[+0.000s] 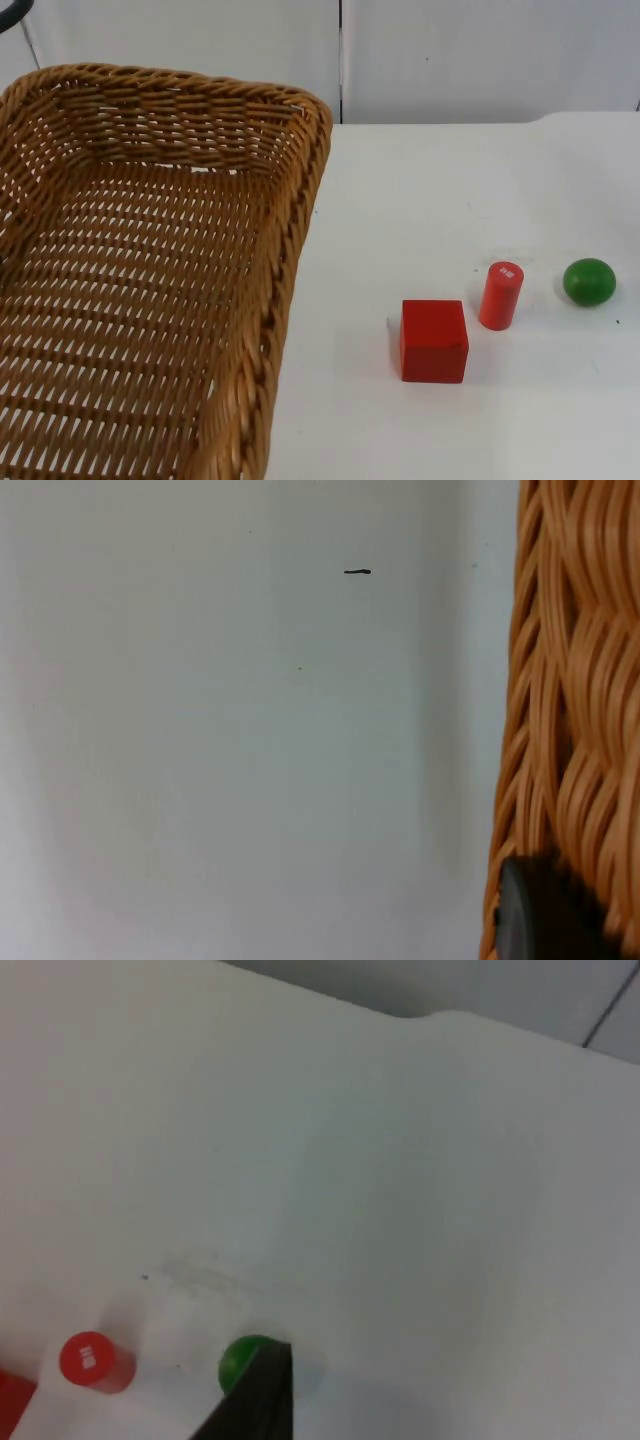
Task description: Pick up the basket with the left hand and place the object to the left of the red cylinder into the basket with the right hand.
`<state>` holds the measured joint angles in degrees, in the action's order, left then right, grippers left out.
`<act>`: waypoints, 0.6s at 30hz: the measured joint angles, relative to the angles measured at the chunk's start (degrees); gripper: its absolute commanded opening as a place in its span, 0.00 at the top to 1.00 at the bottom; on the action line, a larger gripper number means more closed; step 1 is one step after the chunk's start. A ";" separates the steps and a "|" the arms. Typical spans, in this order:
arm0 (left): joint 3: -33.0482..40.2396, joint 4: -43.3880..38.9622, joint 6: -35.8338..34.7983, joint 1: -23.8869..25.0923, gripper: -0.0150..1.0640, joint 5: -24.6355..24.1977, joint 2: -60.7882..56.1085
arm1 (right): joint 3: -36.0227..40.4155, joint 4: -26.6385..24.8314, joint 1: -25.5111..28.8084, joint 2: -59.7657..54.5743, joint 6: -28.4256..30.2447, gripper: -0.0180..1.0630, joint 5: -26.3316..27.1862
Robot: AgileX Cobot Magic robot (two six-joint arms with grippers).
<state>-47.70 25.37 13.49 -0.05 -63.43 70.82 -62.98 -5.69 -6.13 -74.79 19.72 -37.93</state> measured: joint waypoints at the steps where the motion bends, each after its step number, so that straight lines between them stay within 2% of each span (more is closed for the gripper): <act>1: 0.00 0.00 0.00 0.00 0.99 0.00 0.00 | -0.72 -0.25 -1.30 -0.97 0.93 0.04 0.00; 4: 0.00 0.00 0.00 0.00 0.99 0.00 0.00 | -2.01 -0.30 -4.08 -3.50 3.15 0.06 0.00; 8: 0.00 0.00 0.10 0.00 0.99 0.00 0.00 | -4.12 -0.30 -10.75 -8.85 9.90 0.06 0.00; 11: 0.00 0.00 0.10 0.00 0.99 0.00 0.00 | -5.24 -0.30 -13.78 -11.43 12.41 0.06 -0.14; 14: 0.00 0.00 0.10 0.00 0.99 0.00 0.00 | -6.24 -0.39 -16.85 -13.93 14.12 0.09 -1.05; 18: 0.00 0.00 0.10 0.00 0.99 0.00 0.00 | -6.54 -0.51 -21.94 -19.61 19.66 0.10 -2.42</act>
<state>-47.70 25.37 13.59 -0.05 -63.43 70.82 -69.52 -6.19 -28.06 -94.40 39.39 -40.36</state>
